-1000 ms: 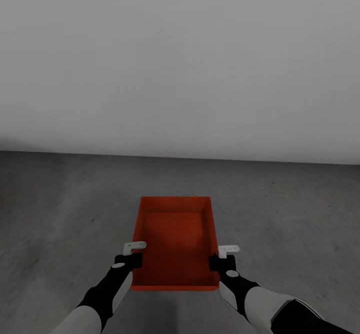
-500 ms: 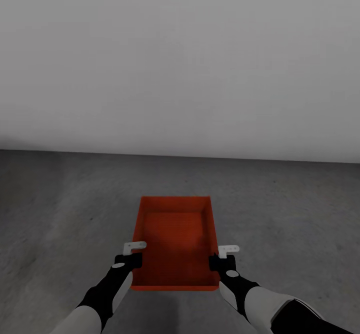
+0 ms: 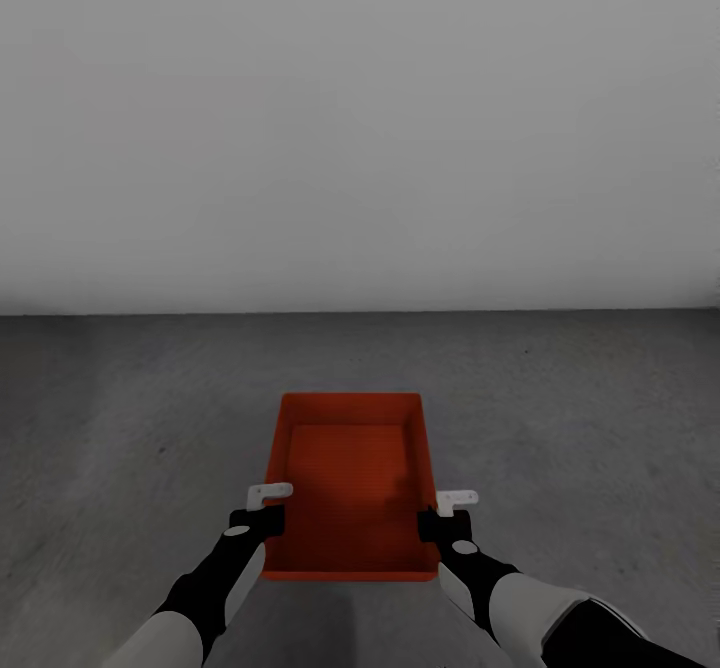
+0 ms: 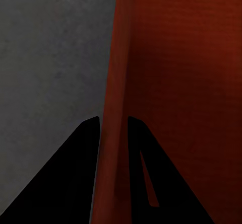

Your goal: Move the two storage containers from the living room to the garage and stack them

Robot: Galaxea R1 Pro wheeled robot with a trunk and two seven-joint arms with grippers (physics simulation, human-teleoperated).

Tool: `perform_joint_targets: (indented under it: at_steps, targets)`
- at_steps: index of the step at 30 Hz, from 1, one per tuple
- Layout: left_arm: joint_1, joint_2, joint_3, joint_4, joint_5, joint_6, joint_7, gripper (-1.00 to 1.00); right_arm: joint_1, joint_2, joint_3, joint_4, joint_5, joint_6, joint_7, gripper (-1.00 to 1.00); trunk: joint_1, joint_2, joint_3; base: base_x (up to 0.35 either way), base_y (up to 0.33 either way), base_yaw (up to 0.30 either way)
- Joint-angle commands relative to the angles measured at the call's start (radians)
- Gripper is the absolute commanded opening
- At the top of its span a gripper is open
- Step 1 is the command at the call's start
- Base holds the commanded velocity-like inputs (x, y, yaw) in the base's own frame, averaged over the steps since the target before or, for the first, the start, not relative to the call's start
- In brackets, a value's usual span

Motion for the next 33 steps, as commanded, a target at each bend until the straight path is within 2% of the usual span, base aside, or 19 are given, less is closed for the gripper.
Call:
perform_joint_targets:
  at_steps: [1, 8, 33]
  targets:
    - [-0.001, 0.001, 0.009, -0.007, -0.015, 0.009, 0.028, -1.0, 0.0, 0.0, 0.001, 0.004, -0.029, -0.008, -0.007, -1.0, 0.0, 0.0, -0.001, 0.0, 0.0, -0.216]
    - [-0.001, 0.001, 0.009, -0.007, -0.015, 0.009, 0.028, -1.0, 0.0, 0.0, 0.001, 0.004, -0.029, -0.008, -0.007, -1.0, 0.0, 0.0, -0.001, 0.0, 0.0, -0.121]
    - [-0.001, 0.001, 0.009, -0.007, -0.015, 0.009, 0.028, -1.0, 0.0, 0.0, 0.001, 0.004, -0.029, -0.008, -0.007, -1.0, 0.0, 0.0, -0.001, 0.0, 0.0, -0.001]
